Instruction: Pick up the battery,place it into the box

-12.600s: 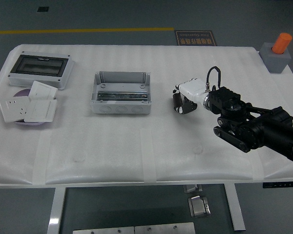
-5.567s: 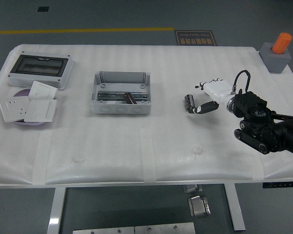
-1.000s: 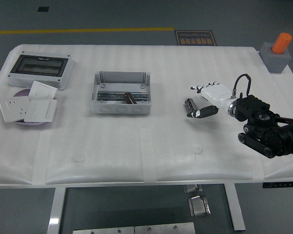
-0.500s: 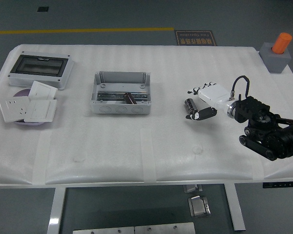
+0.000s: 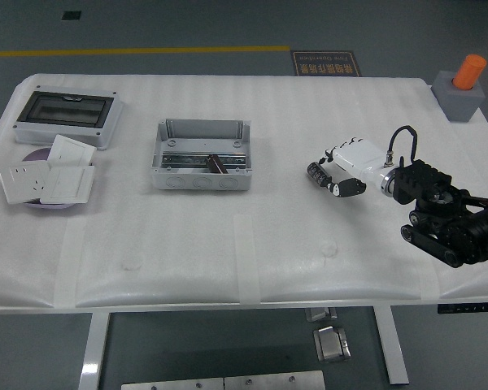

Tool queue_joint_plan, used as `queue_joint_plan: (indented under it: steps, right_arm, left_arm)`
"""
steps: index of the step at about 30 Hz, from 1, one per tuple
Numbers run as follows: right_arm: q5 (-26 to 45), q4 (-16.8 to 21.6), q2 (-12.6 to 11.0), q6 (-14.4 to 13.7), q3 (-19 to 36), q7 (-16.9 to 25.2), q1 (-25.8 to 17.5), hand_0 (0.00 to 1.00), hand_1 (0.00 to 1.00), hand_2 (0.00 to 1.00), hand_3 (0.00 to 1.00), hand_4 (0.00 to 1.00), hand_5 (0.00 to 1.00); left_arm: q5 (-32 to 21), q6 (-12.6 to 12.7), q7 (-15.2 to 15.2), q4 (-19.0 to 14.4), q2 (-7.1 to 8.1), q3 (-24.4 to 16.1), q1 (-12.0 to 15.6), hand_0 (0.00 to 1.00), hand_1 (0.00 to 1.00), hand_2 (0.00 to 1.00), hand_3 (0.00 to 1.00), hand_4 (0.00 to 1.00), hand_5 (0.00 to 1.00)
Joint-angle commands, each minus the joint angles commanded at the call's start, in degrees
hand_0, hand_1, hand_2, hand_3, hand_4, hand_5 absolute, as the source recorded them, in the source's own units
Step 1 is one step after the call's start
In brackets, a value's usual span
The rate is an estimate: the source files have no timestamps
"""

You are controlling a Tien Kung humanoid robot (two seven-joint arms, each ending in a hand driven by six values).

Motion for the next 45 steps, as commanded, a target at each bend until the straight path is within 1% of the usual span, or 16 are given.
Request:
queue_joint_plan:
  steps: [7, 9, 10, 21, 22, 27, 28, 31, 33, 34, 39, 40, 45]
  right_arm:
    - [0.49, -0.03, 0.12, -0.03, -0.18, 0.04, -0.07, 0.868, 0.750, 0.730, 0.711, 0.477, 0.349]
    - [0.99, 0.11, 0.02, -0.21, -0.44, -0.01, -0.01, 0.868, 0.750, 0.730, 0.711, 0.477, 0.349]
    - [1.29, 0.19, -0.05, -0.32, -0.58, -0.04, 0.01, 0.867, 0.750, 0.727, 0.709, 0.456, 0.338]
    - [3.99, 0.86, -0.49, -1.64, -1.95, -0.10, 0.10, 0.868, 0.749, 0.726, 0.708, 0.452, 0.339]
    - [4.11, 0.91, -0.52, -1.77, -2.05, -0.10, 0.11, 0.871, 0.753, 0.734, 0.726, 0.484, 0.343]
    - [4.90, 1.39, -0.96, -2.45, -2.71, -0.11, 0.28, 0.871, 0.753, 0.734, 0.726, 0.484, 0.343]
    - [5.04, 1.51, -1.06, -2.51, -2.86, -0.12, 0.36, 0.875, 0.756, 0.738, 0.736, 0.501, 0.361]
    - [5.47, 1.76, -1.21, -2.35, -3.21, -0.18, 0.67, 0.875, 0.756, 0.738, 0.736, 0.501, 0.361]
    - [5.74, 1.79, -1.16, -2.11, -3.37, -0.28, 0.82, 0.875, 0.756, 0.738, 0.736, 0.501, 0.361]
    - [5.84, 1.79, -1.13, -2.05, -3.41, -0.30, 0.85, 0.879, 0.757, 0.739, 0.751, 0.526, 0.386]
    - [6.37, 1.65, -0.52, -2.02, -3.54, -0.40, 0.63, 0.879, 0.757, 0.739, 0.751, 0.526, 0.386]
    - [6.42, 1.63, -0.36, -2.07, -3.51, -0.44, 0.57, 0.881, 0.769, 0.754, 0.843, 0.775, 0.487]
    - [6.10, 2.27, 0.23, -2.31, -2.56, -0.85, 0.51, 0.881, 0.769, 0.754, 0.843, 0.775, 0.487]
  left_arm:
    - [0.39, -0.06, 0.09, 0.03, 0.01, -0.29, -0.06, 0.590, 0.613, 0.480, 0.611, 0.432, 0.521]
    - [0.61, -0.09, 0.18, 0.05, 0.02, -0.49, -0.03, 0.590, 0.613, 0.480, 0.611, 0.432, 0.521]
    - [0.72, -0.11, 0.22, 0.06, 0.03, -0.57, -0.01, 0.590, 0.613, 0.480, 0.611, 0.432, 0.521]
    - [1.17, -0.22, 0.42, 0.05, -0.02, -0.93, 0.05, 0.590, 0.613, 0.480, 0.612, 0.432, 0.522]
    - [1.20, -0.22, 0.44, 0.06, -0.03, -0.96, 0.07, 0.590, 0.613, 0.480, 0.611, 0.432, 0.523]
    - [1.29, -0.24, 0.54, 0.06, -0.10, -1.06, 0.25, 0.590, 0.613, 0.480, 0.611, 0.432, 0.523]
    - [1.29, -0.25, 0.56, 0.06, -0.10, -1.08, 0.30, 0.590, 0.613, 0.480, 0.612, 0.432, 0.523]
    - [1.39, -0.28, 0.60, 0.06, -0.08, -1.18, 0.39, 0.590, 0.613, 0.480, 0.612, 0.432, 0.523]
    - [1.47, -0.30, 0.61, 0.05, -0.05, -1.24, 0.39, 0.590, 0.613, 0.480, 0.612, 0.432, 0.523]
    - [1.47, -0.30, 0.61, 0.05, -0.03, -1.25, 0.40, 0.590, 0.612, 0.479, 0.611, 0.430, 0.522]
    - [1.76, -0.36, 0.69, 0.00, 0.05, -1.46, 0.49, 0.590, 0.612, 0.479, 0.611, 0.430, 0.522]
    - [1.85, -0.39, 0.72, 0.00, 0.07, -1.52, 0.52, 0.590, 0.613, 0.478, 0.611, 0.430, 0.522]
    - [2.28, -0.46, 0.86, 0.04, 0.16, -1.81, 0.54, 0.590, 0.613, 0.478, 0.611, 0.430, 0.522]
